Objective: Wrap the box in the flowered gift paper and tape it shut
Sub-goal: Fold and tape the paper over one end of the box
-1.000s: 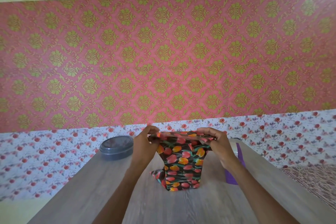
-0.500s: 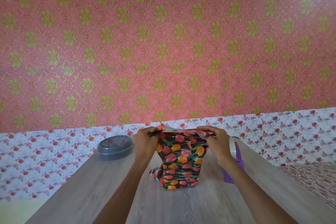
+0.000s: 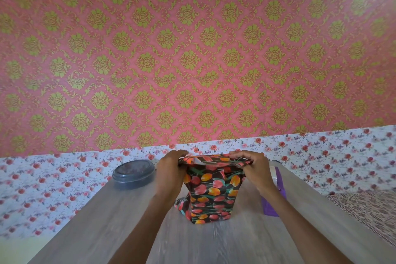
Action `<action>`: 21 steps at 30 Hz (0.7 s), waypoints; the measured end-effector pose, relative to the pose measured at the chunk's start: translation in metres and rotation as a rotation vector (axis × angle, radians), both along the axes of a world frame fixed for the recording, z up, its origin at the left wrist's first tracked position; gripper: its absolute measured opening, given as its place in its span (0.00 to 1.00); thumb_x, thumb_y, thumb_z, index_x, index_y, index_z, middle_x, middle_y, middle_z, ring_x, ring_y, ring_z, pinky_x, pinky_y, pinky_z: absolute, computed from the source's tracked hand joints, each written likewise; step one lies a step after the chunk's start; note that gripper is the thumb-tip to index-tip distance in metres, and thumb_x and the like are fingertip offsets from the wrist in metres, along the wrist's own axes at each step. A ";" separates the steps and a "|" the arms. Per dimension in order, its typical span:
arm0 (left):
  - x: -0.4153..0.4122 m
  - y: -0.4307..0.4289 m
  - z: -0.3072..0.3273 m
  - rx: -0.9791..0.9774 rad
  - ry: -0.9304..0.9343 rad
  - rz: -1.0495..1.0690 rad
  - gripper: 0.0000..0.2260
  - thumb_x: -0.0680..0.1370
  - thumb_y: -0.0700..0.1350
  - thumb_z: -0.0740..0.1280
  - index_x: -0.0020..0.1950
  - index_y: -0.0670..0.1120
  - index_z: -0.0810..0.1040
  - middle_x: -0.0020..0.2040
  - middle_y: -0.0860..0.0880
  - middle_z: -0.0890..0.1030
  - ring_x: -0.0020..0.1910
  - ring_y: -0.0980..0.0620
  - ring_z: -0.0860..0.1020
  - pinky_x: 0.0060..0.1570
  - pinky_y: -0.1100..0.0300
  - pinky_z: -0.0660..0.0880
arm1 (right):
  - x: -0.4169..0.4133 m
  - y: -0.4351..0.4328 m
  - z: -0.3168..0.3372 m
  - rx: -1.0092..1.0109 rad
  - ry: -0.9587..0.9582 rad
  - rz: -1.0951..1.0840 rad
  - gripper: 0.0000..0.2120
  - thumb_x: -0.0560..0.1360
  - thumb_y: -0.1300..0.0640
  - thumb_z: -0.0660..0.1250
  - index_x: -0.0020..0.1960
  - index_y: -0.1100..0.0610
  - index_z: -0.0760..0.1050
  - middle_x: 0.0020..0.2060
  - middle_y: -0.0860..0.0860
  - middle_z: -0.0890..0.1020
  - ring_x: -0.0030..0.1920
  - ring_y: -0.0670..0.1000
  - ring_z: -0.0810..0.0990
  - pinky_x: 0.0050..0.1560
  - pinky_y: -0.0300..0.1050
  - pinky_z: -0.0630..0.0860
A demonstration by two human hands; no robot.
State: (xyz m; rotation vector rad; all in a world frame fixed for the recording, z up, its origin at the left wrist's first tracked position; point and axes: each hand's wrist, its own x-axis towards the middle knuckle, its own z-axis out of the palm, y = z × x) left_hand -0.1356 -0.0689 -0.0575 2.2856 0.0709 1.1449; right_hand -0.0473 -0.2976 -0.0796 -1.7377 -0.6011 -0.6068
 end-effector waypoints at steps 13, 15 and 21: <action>-0.014 -0.006 0.000 0.025 -0.066 0.032 0.12 0.72 0.31 0.68 0.52 0.43 0.83 0.44 0.47 0.85 0.40 0.48 0.81 0.38 0.58 0.77 | 0.000 -0.002 -0.005 0.074 0.032 -0.002 0.17 0.70 0.70 0.74 0.45 0.47 0.85 0.42 0.40 0.85 0.49 0.37 0.82 0.47 0.41 0.82; -0.016 -0.005 0.002 0.040 -0.083 0.048 0.10 0.71 0.32 0.70 0.50 0.42 0.83 0.44 0.47 0.84 0.40 0.48 0.80 0.37 0.58 0.75 | 0.000 -0.005 -0.006 0.067 0.042 0.024 0.14 0.69 0.67 0.76 0.45 0.47 0.85 0.42 0.40 0.86 0.49 0.39 0.83 0.47 0.40 0.81; -0.020 -0.004 0.016 -0.010 0.054 -0.026 0.03 0.75 0.41 0.71 0.48 0.45 0.84 0.42 0.51 0.83 0.40 0.53 0.79 0.36 0.67 0.72 | 0.000 -0.002 -0.002 0.025 0.113 -0.062 0.10 0.71 0.63 0.75 0.52 0.56 0.85 0.42 0.45 0.85 0.45 0.42 0.82 0.43 0.38 0.80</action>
